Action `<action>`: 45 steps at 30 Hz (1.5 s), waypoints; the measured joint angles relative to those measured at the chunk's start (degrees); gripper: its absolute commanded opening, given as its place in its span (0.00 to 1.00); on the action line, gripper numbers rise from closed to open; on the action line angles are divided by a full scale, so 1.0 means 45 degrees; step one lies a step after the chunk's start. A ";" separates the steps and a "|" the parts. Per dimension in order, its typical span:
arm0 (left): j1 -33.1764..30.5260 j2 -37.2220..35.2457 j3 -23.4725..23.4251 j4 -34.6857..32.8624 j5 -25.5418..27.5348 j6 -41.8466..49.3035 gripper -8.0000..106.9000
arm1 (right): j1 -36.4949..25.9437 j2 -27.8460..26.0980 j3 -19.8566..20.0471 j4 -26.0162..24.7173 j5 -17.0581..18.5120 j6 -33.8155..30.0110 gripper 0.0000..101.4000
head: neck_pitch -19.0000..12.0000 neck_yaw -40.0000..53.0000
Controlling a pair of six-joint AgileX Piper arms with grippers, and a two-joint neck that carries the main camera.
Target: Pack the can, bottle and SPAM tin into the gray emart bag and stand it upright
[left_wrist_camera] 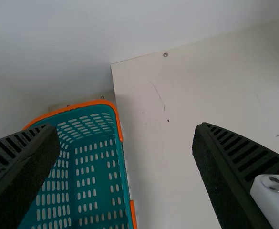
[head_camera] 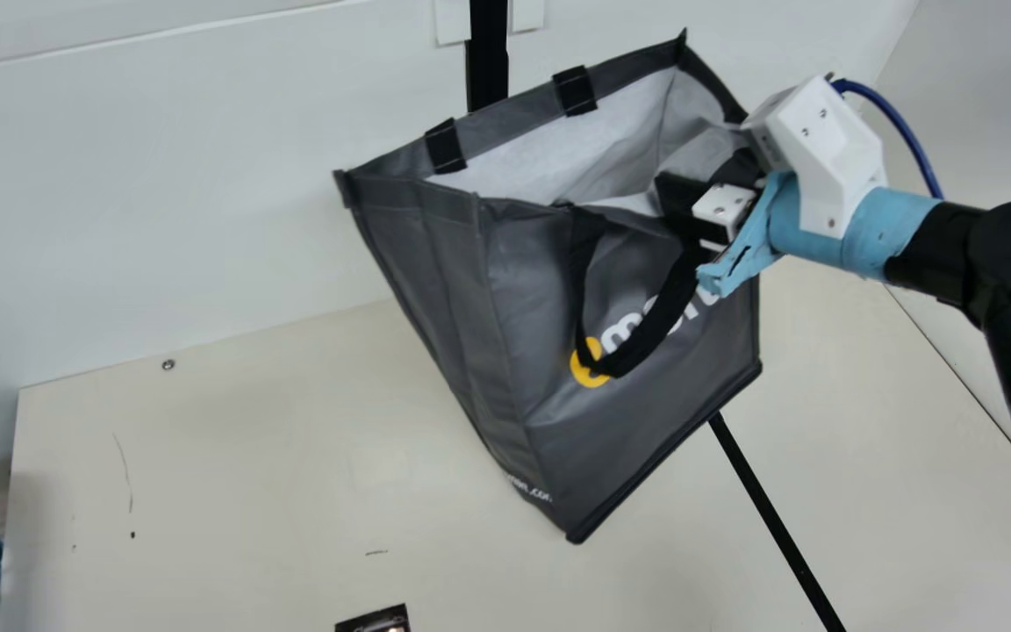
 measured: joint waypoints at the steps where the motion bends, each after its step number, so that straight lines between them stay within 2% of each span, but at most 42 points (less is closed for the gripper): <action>1: 0.0000 0.0000 0.0000 0.0000 0.0000 0.0000 0.85 | -0.0194 0.0066 -0.0067 0.0000 0.0059 -0.0042 0.00 | 0.0000 0.0020; 22: 0.0000 0.0000 0.0000 0.0000 0.0000 0.0000 0.85 | -0.4466 0.1336 -0.1370 0.0807 0.2006 -0.1063 0.00 | 0.0000 0.0000; 30: 0.0000 0.0000 0.0000 0.0000 0.0000 0.0000 0.85 | -0.6181 0.2067 -0.2151 0.0944 0.2896 -0.1330 0.00 | 0.0000 0.0000; 37: 0.0000 0.0000 0.0000 0.0000 0.0000 0.0000 0.85 | -0.7522 0.2829 -0.3014 0.0995 0.3448 -0.1440 0.00 | 0.0000 0.0000; 45: 0.0000 0.0000 0.0000 0.0000 0.0000 0.0000 0.85 | -0.8598 0.3687 -0.3888 0.1115 0.3603 -0.1428 0.00 | 0.0000 0.0020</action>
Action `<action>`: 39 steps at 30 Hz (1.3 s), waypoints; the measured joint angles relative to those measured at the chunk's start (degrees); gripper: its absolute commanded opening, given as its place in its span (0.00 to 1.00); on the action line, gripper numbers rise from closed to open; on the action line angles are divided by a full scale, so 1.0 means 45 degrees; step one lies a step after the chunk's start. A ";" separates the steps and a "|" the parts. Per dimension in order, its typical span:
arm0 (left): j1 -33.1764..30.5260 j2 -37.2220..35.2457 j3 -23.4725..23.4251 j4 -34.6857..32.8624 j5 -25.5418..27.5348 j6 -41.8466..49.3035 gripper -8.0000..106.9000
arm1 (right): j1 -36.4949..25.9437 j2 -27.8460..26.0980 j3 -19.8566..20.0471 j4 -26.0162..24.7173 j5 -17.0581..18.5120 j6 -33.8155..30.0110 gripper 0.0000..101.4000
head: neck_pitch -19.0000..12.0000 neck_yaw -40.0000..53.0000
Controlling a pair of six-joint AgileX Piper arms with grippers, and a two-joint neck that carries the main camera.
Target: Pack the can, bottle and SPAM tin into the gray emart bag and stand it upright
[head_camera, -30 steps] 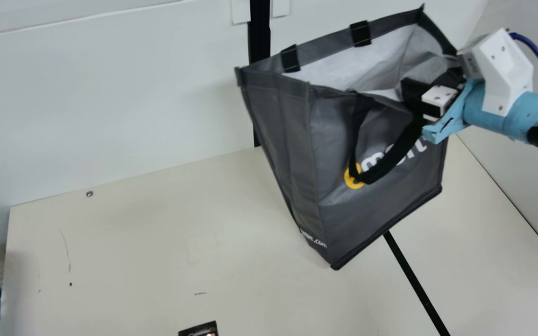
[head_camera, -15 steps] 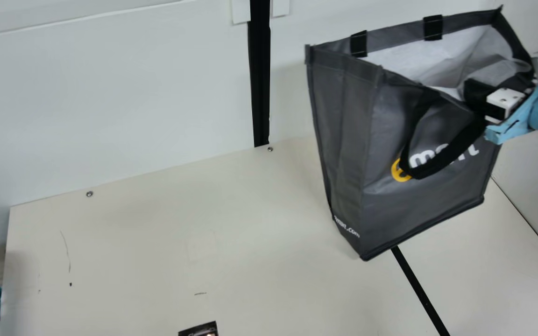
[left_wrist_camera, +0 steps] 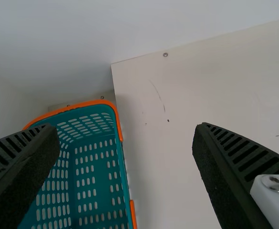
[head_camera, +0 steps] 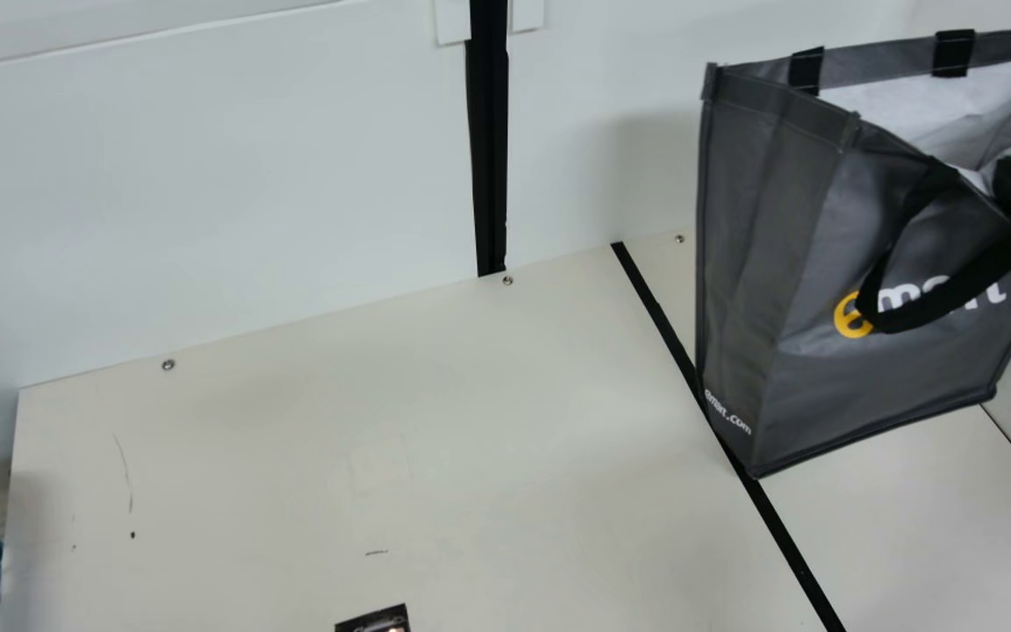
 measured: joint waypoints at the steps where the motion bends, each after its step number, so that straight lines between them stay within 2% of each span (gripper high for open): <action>1: 0.0000 0.0000 0.0000 0.0000 0.0000 0.0000 0.85 | -0.0081 0.0095 -0.0073 0.0000 0.0000 0.0000 0.00 | 0.0000 -0.0020; 2: 0.0000 0.0000 0.0000 0.0000 0.0000 0.0000 0.85 | -0.0136 0.0156 -0.0118 0.0018 0.0013 0.0000 0.00 | 0.0000 0.0000; 13: 0.0000 0.0000 0.0000 0.0000 0.0000 0.0000 0.85 | -0.0606 0.0652 -0.0554 0.0023 0.0039 0.0200 0.37 | 0.0000 -0.0020; 30: 0.0000 0.0000 0.0000 0.0000 0.0000 0.0000 0.85 | -0.0372 0.0524 -0.1454 0.1096 0.0014 0.0008 0.93 | 0.0000 -0.0020; 39: 0.0000 0.0000 0.0000 0.0000 0.0000 0.0000 0.85 | -0.0106 0.0369 -0.2256 0.1666 0.0032 0.0211 0.94 | 0.0000 0.0000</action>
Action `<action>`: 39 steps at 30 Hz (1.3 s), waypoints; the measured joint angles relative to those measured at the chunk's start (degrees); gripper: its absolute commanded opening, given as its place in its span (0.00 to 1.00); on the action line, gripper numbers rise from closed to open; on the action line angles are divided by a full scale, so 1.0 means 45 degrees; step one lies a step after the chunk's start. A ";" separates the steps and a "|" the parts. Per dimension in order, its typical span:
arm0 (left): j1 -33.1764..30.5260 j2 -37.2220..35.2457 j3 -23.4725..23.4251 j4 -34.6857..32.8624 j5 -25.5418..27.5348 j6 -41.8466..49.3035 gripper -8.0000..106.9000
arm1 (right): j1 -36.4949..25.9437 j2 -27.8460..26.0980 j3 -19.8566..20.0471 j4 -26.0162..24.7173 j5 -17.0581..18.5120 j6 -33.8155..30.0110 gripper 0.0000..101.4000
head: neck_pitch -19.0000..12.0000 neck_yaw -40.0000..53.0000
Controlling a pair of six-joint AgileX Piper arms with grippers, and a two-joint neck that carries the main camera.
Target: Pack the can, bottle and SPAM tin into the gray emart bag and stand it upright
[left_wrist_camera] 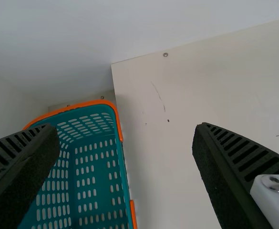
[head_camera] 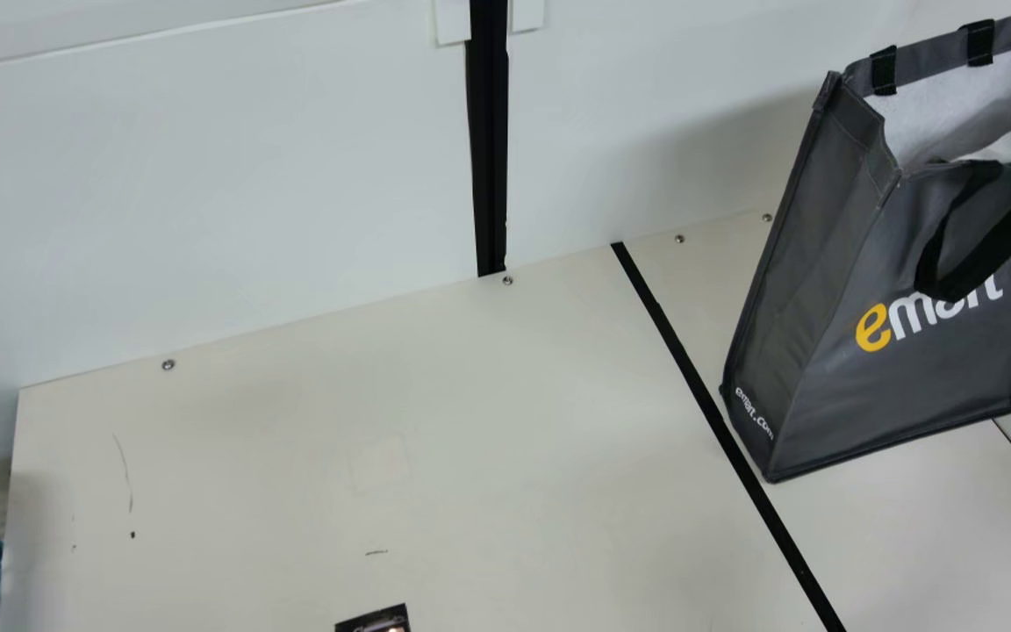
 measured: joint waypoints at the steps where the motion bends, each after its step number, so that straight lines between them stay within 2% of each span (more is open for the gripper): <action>1: 0.0000 0.0000 0.0000 0.0000 0.0000 0.0000 0.85 | 0.0030 -0.0017 -0.0073 0.0054 0.0000 0.0030 0.94 | 0.0000 -0.0020; 13: 0.0000 0.0000 0.0000 0.0000 0.0000 0.0000 0.85 | 0.0741 -0.0458 -0.1154 0.0589 0.0011 0.0472 0.94 | 0.0000 -0.0020; 25: 0.0000 0.0000 0.0000 0.0000 0.0000 0.0000 0.85 | 0.2080 -0.0931 -0.1868 0.0718 0.0011 0.1018 0.94 | 0.0000 -0.0020; 39: 0.0000 0.0000 0.0000 0.0000 0.0000 0.0000 0.85 | 0.4342 -0.1975 -0.1545 0.0206 0.0011 0.1412 0.94 | 0.0000 -0.0020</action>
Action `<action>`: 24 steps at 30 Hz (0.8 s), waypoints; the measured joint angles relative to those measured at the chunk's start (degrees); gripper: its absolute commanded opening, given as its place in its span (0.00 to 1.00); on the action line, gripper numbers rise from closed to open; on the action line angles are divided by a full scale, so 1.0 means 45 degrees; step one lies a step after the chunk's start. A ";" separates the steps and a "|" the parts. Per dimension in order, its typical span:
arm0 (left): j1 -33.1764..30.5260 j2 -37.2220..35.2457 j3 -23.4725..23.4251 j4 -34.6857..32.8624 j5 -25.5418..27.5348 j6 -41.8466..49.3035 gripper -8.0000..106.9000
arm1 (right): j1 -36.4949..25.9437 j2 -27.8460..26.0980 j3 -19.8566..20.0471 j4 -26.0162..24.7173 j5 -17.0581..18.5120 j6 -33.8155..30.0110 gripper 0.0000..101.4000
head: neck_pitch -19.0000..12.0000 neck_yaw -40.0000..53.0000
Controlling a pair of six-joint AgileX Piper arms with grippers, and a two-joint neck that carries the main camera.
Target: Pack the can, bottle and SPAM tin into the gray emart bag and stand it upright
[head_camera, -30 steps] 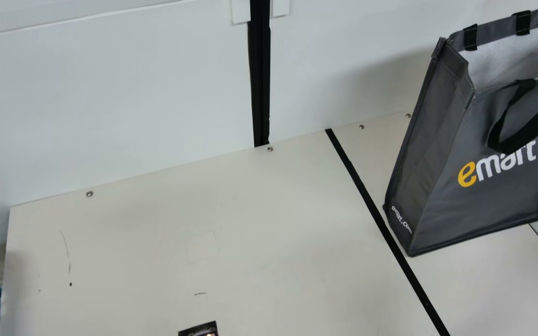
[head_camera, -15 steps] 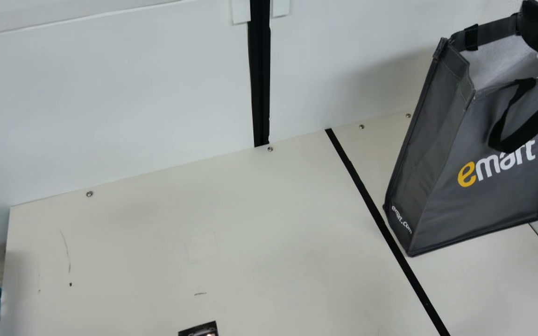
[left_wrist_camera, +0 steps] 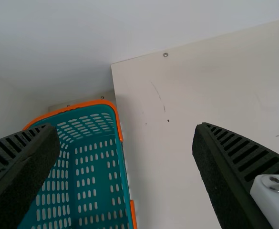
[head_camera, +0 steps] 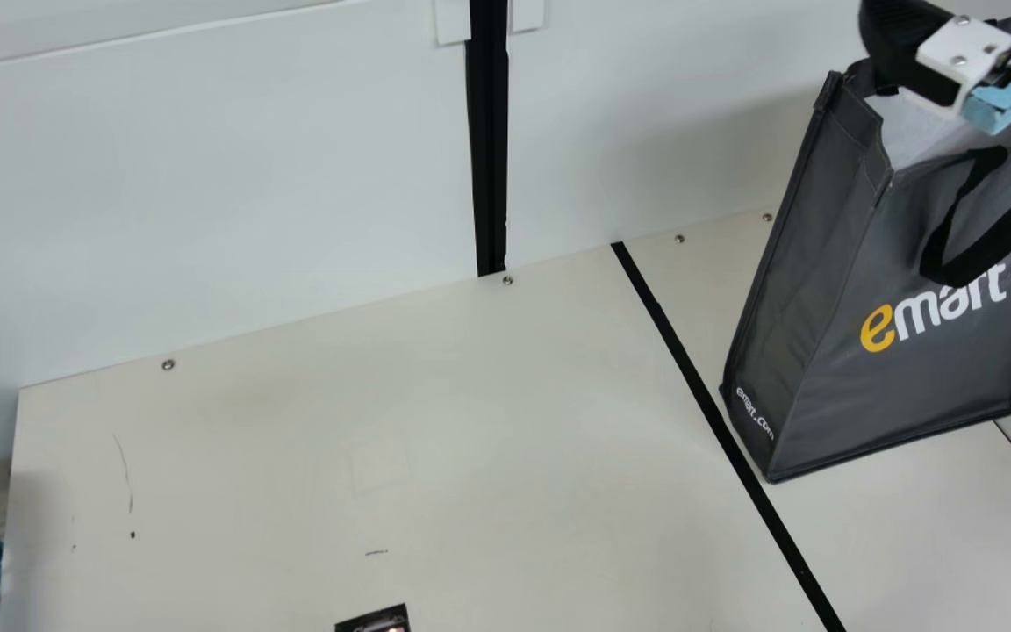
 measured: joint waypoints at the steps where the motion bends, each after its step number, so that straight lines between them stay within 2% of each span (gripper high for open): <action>1: 0.0000 0.0000 0.0000 0.0000 0.0000 0.0000 0.85 | 0.0190 -0.0114 0.0052 -0.0075 0.0000 0.0047 0.94 | 0.0000 0.0000; 15: 0.0000 0.0000 0.0000 0.0000 0.0000 0.0000 0.85 | 0.2458 -0.1247 0.0908 -0.1386 -0.0052 0.0904 0.94 | 0.0000 0.0000; 24: 0.0000 0.0000 0.0000 0.0000 0.0000 0.0000 0.85 | 0.4638 -0.2133 0.2461 -0.3076 -0.1690 0.1991 0.94 | 0.0000 0.0020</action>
